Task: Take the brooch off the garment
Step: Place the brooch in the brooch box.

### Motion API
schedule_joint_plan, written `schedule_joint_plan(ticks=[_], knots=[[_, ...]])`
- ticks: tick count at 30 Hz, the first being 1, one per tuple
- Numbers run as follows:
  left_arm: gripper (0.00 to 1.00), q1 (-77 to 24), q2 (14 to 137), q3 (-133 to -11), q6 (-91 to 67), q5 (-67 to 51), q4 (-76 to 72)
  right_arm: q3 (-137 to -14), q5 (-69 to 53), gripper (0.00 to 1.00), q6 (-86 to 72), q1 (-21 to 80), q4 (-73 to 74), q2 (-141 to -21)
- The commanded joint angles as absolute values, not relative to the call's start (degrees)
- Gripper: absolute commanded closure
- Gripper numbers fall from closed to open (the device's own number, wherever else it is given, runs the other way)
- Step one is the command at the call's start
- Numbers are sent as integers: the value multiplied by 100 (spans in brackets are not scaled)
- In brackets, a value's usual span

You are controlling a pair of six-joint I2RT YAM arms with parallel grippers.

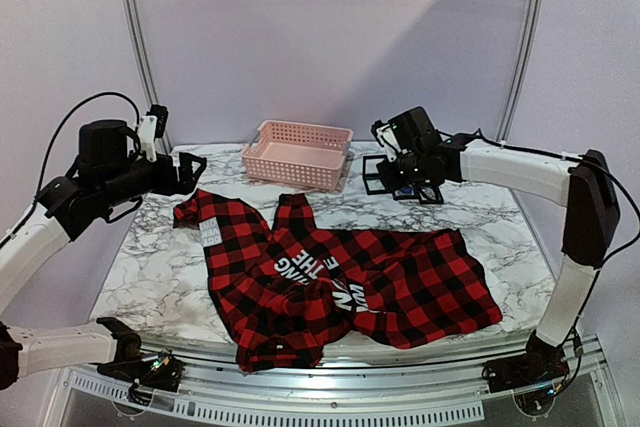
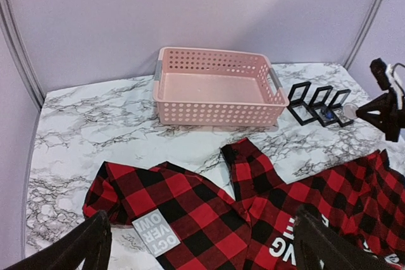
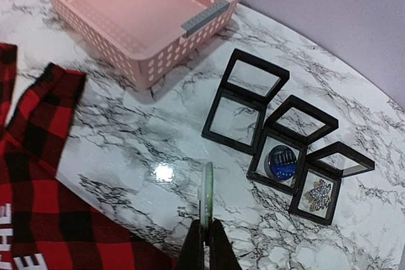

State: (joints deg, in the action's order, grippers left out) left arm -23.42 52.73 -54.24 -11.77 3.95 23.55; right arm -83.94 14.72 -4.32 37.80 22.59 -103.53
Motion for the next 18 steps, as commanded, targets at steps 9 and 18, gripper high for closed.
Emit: schedule_joint_plan(ticks=[9, 18], knots=[[1, -2269, 5199, -5363, -1022, 660, 2583, -9539, 2293, 100, 1290, 3425, 2033, -11958], [0, -2276, 5156, -5366, -974, 750, 2613, -10239, 2205, 100, 1601, 3207, 2157, -12660]])
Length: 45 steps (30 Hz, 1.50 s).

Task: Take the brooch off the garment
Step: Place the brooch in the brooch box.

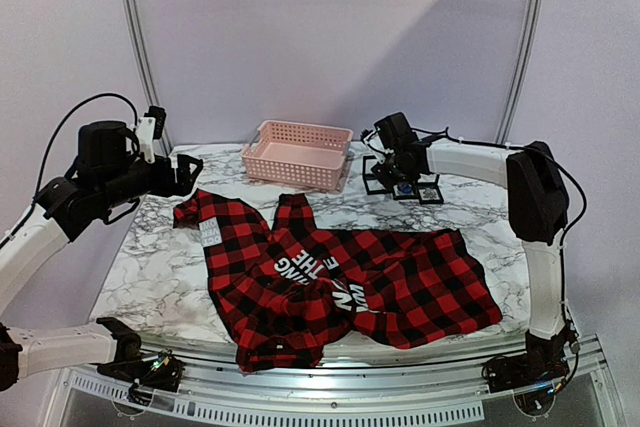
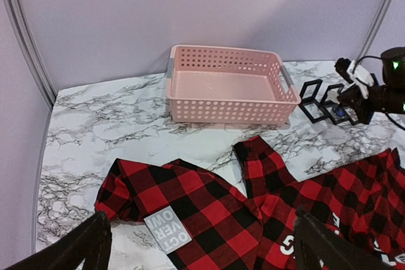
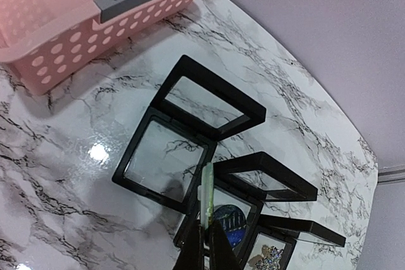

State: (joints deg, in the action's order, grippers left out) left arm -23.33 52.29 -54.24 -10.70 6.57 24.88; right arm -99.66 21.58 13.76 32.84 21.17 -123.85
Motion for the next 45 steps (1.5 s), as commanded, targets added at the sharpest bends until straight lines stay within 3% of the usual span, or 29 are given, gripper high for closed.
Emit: schedule_joint_plan(ticks=[1, 34, 45], knots=[[0, -2274, 5151, -5362, -968, 766, 2613, -10301, 2176, 100, 1614, 3200, 2167, -12703], [0, -2274, 5230, -5370, -967, 720, 2624, -11054, 2164, 98, 1884, 3132, 2321, -13720], [0, -2272, 5243, -5370, -954, 738, 2634, -11065, 2028, 88, 1770, 3133, 2406, -13711]])
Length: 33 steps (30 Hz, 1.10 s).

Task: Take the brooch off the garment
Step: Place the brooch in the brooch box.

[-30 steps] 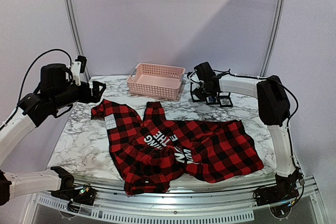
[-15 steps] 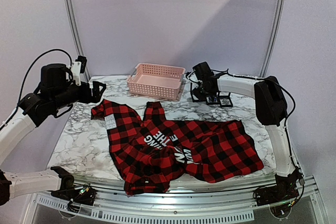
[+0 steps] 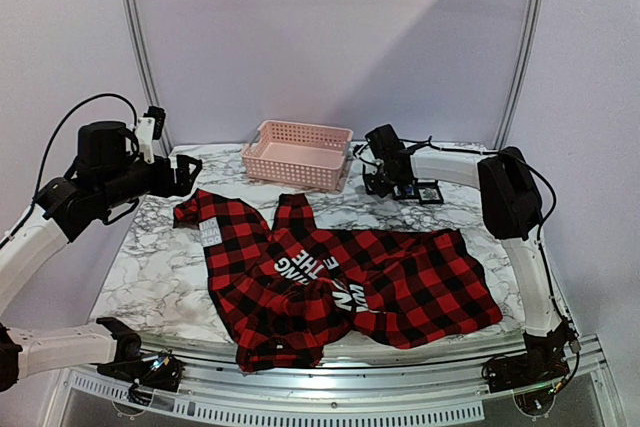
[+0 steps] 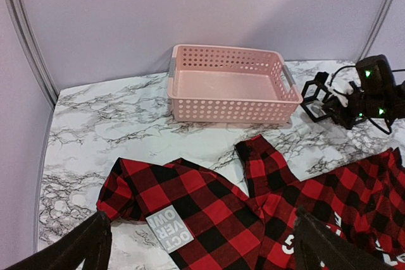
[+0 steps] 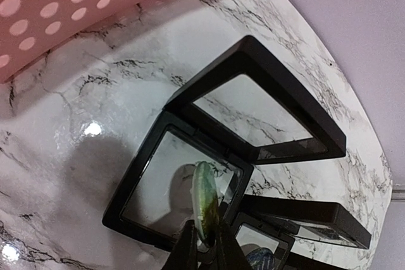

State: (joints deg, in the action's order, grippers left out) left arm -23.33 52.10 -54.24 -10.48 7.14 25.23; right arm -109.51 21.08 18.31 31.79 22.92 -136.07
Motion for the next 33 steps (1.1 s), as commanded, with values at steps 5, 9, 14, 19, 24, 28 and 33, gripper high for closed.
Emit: schedule_joint_plan(ticks=[5, 9, 14, 19, 24, 28, 33], knots=[[0, -2273, 5247, -5371, -942, 754, 2637, -11065, 1898, 83, 1716, 3144, 2423, -13634], [0, -2269, 5256, -5370, -935, 781, 2652, -11065, 1782, 80, 1660, 3143, 2462, -13543], [1, -2270, 5255, -5370, -926, 782, 2653, -11065, 1567, 74, 1595, 3146, 2553, -13427], [0, -2273, 5264, -5372, -915, 797, 2662, -11048, 1302, 59, 1504, 3140, 2619, -13285], [0, -2275, 5256, -5377, -919, 814, 2664, -11032, 1011, 54, 1378, 3141, 2650, -13140], [0, -2275, 5249, -5379, -916, 862, 2672, -10898, 662, 51, 1201, 3143, 2602, -12939], [0, -2264, 5262, -5363, -935, 937, 2643, -10263, -237, 45, 829, 3151, 2147, -12194]])
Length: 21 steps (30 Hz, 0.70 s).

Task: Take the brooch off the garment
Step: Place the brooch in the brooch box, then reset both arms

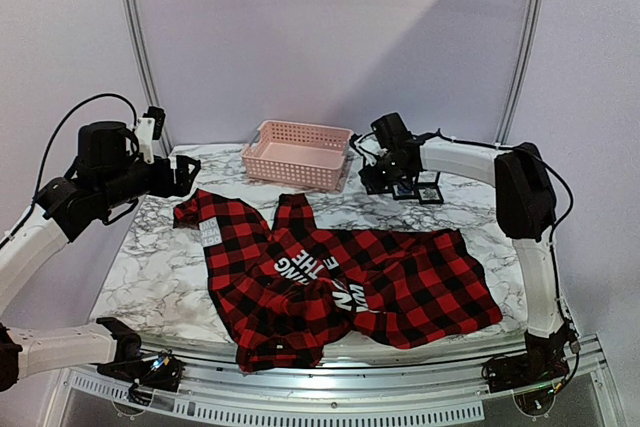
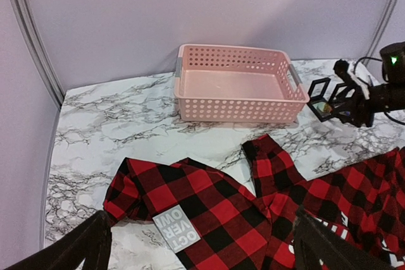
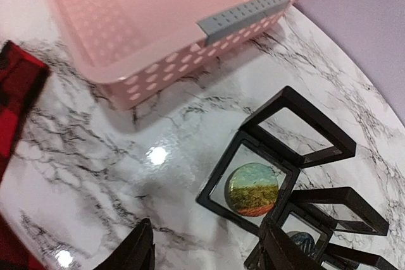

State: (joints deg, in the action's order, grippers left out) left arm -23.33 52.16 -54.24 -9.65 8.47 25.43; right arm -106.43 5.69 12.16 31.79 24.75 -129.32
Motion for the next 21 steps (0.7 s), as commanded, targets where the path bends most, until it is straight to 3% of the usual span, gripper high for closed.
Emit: schedule_joint_plan(ticks=[1, 11, 21], knots=[[0, -2262, 5276, -5362, -932, 954, 2633, -10139, -328, 42, 750, 3154, 2093, -12029], [0, -1832, 5461, -5367, -1052, 1054, 2615, -8977, -467, 23, -498, 3026, 1655, -10886], [0, -627, 5666, -5285, -1549, 416, 2408, -7179, -659, 20, -1189, 1866, 1054, -9561]])
